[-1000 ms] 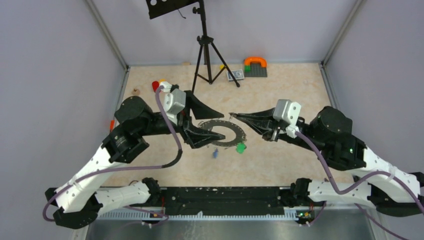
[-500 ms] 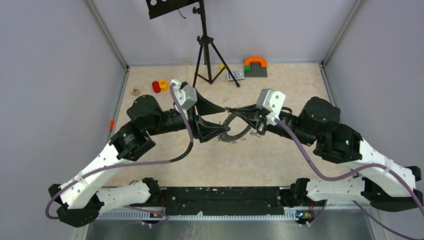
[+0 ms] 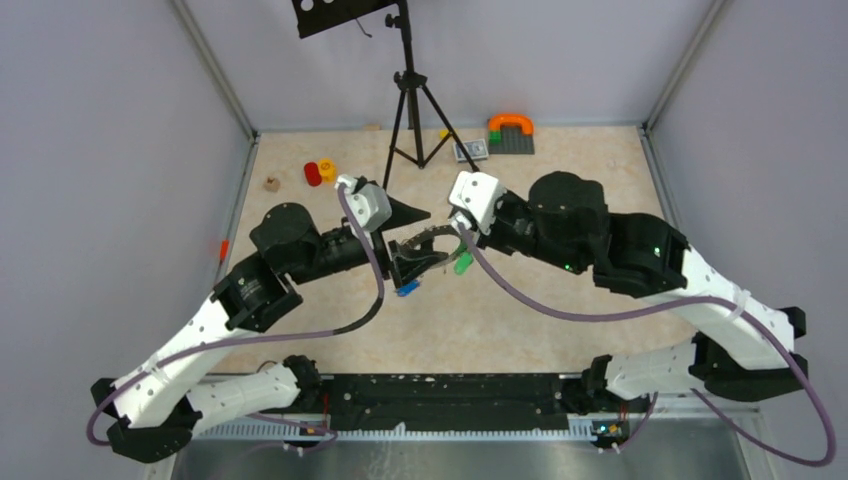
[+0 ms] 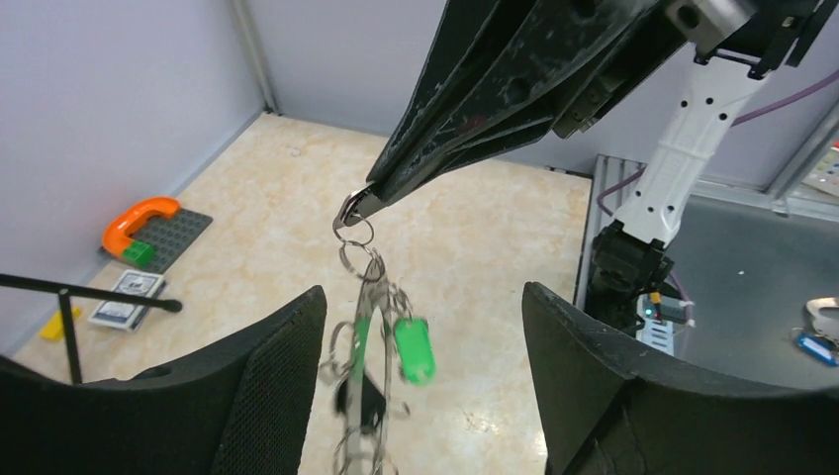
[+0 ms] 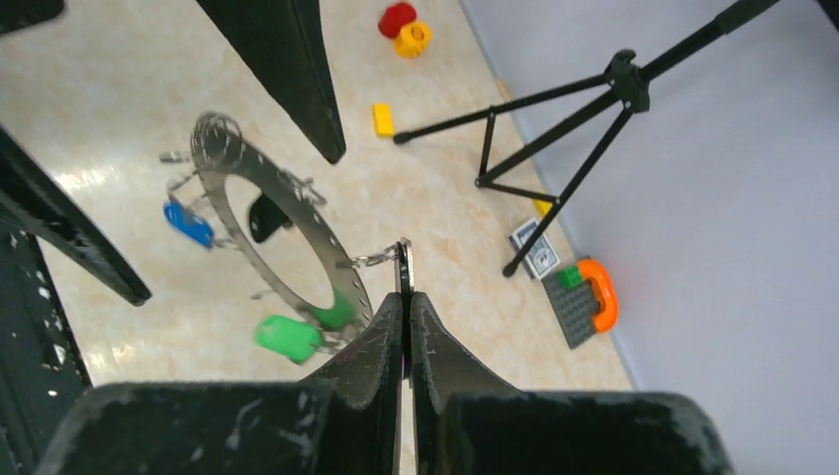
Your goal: Remove the keys from the keyring
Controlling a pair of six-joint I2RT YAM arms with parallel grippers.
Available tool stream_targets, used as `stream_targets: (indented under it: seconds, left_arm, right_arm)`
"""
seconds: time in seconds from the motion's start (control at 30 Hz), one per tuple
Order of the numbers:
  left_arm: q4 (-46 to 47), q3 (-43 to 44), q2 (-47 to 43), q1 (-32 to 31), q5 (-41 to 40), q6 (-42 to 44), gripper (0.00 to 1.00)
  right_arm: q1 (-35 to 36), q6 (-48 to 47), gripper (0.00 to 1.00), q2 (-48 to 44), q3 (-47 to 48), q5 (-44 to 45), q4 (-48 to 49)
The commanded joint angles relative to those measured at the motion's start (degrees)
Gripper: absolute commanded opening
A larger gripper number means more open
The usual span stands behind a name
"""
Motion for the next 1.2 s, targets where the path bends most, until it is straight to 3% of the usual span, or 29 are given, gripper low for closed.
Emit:
stream_targets:
  seconds: [0.0,0.2,0.43,0.8,1.17]
  left_arm:
    - [-0.08,-0.59,-2.40,-0.13,-4.16,5.07,0.74]
    - [1.14,-3.08,-2.98,-0.13,-3.56,8.48,0.71]
    - [13.19,-10.97,-5.78,-0.21,-1.35,10.30,0.79]
    - [21.98,-11.70,-1.04,-0.90,-2.97,10.98,0.79]
    - [23.45,-11.67,3.59,-2.65,-4.44,12.19,0.72]
  right_arm:
    - [0.30,-2.39,0.00,4.62,9.24,8.00,-10.06]
    - [0.31,-1.35,0.00,6.02,11.78,8.74,-13.27]
    - [0.34,1.89,0.00,8.23,13.75,12.29,-16.10]
    - [0.29,4.64,0.00,9.73,16.36,10.91,-17.98]
    - [0.36,6.09,0.00,10.91,17.62,10.64,-18.97]
